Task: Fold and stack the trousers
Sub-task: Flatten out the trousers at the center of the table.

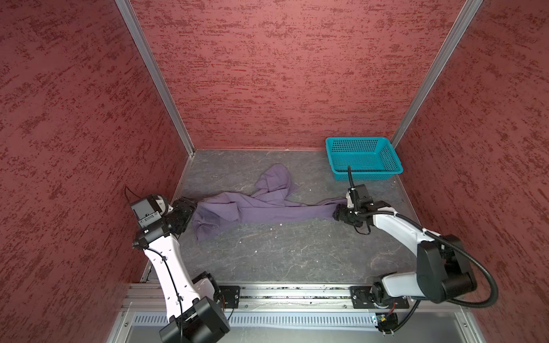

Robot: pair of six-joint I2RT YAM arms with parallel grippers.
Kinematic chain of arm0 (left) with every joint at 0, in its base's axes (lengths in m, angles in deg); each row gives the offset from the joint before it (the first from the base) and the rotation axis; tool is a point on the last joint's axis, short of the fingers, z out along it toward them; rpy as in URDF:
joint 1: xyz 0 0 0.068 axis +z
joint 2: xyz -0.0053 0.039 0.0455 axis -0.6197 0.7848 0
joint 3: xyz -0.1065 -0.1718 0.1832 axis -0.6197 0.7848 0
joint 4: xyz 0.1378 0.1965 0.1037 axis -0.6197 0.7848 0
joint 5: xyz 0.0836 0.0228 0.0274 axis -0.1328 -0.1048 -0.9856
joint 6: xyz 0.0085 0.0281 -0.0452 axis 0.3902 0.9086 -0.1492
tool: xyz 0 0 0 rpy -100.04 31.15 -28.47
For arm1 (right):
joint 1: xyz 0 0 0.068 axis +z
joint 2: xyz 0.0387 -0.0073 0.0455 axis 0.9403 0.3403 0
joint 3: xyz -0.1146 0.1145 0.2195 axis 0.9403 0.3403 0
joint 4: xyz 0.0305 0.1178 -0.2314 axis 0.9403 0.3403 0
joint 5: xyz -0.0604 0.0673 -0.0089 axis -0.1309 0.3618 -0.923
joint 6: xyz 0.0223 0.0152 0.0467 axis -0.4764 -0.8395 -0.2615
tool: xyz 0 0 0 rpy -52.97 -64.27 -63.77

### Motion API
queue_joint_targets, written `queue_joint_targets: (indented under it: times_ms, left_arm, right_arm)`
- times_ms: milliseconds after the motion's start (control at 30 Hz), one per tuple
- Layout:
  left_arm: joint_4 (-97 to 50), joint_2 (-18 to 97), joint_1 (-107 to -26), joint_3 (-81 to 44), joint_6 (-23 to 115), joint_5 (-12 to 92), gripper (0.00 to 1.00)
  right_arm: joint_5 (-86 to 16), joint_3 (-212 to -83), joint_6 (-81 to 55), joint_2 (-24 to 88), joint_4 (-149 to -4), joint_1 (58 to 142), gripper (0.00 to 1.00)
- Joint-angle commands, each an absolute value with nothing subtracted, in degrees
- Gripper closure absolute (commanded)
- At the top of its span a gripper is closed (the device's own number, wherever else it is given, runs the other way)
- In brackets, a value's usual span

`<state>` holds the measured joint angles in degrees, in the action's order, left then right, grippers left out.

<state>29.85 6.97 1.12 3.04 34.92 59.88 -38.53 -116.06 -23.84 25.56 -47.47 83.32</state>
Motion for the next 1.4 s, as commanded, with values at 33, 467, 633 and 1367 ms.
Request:
queue_joint_targets:
  times_ms: [33,467,633,1367]
  left_arm:
    - [32.76,4.27,1.96,4.07,33.87,57.09,0.14]
    - [29.51,1.33,-17.29,4.93,29.15,45.89,0.35]
    - [24.42,3.93,-31.62,9.21,24.61,39.44,0.28]
    - [11.21,12.32,-46.42,19.7,19.62,41.37,0.23]
  right_arm:
    - [-36.61,-116.35,-24.91,26.35,-52.71,80.14,0.29]
    - [-36.93,-115.38,-22.83,31.05,-53.02,74.75,0.56]
    - [-36.07,-115.37,-23.73,33.38,-54.72,74.69,0.56]
    - [-61.88,-150.05,-14.61,20.76,-20.16,66.76,1.0]
